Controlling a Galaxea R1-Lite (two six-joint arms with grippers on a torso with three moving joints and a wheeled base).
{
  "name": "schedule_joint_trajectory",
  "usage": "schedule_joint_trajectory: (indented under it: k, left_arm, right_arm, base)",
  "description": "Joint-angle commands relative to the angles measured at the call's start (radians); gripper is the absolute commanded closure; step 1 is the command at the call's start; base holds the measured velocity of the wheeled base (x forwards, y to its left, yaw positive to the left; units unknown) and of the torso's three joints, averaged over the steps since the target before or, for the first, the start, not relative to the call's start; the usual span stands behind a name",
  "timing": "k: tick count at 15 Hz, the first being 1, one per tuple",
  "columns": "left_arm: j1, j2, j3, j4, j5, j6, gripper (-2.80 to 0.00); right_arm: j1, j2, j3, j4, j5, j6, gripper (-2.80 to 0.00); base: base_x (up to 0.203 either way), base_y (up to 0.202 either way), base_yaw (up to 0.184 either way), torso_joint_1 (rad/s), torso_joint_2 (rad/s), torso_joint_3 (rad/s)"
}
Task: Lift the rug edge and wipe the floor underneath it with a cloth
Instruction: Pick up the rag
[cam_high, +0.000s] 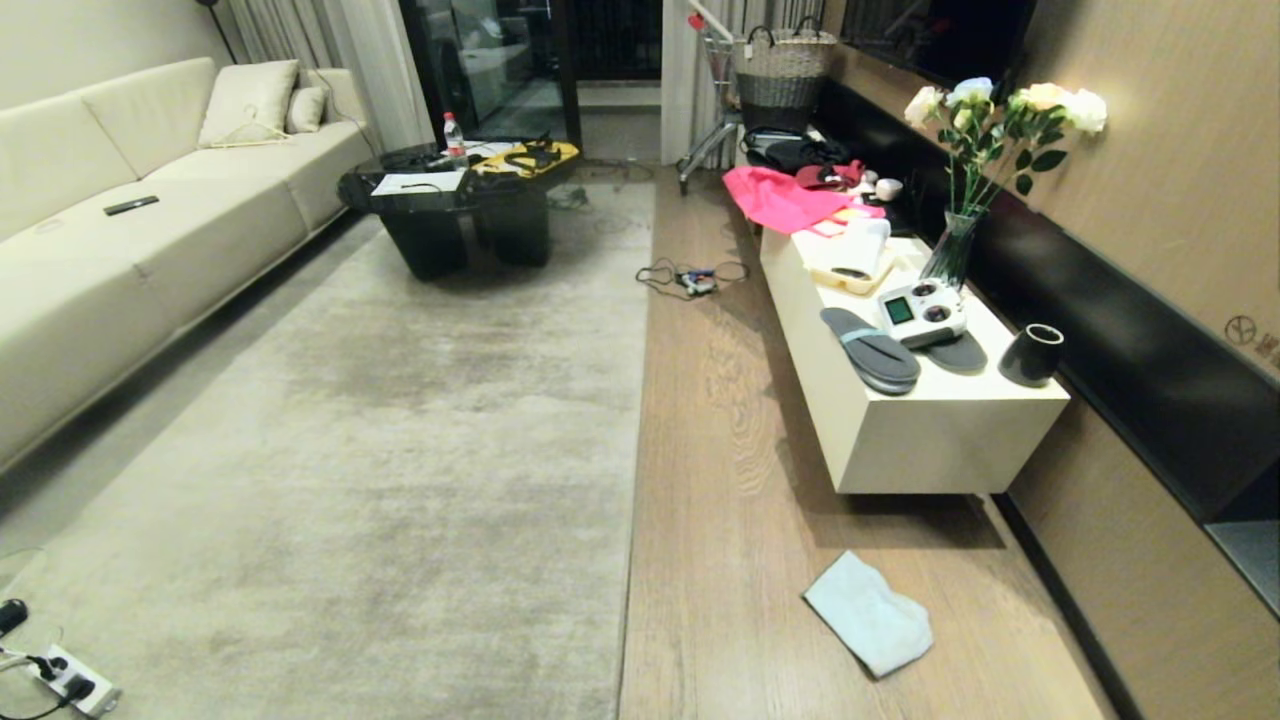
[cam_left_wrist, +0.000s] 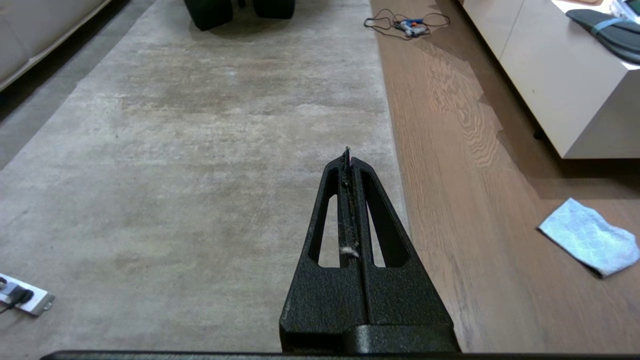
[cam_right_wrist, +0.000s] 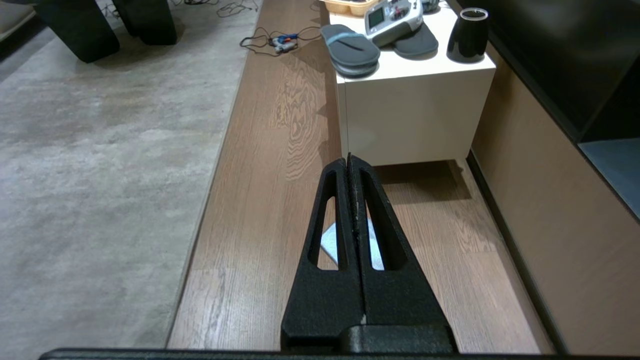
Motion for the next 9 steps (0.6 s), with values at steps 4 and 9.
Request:
schedule_joint_trajectory:
  k: [4, 9]
  left_arm:
    - [0.000, 0.000, 0.000, 0.000, 0.000, 0.000, 0.00]
    - [0.000, 0.000, 0.000, 0.000, 0.001, 0.000, 0.00]
  right_arm:
    - [0.001, 0.002, 0.000, 0.000, 0.001, 0.000, 0.00]
    - [0.001, 0.002, 0.000, -0.002, 0.001, 0.002, 0.00]
  base:
    - [0.000, 0.000, 0.000, -0.002, 0.43, 0.432]
    - [0.000, 0.000, 0.000, -0.001, 0.05, 0.048]
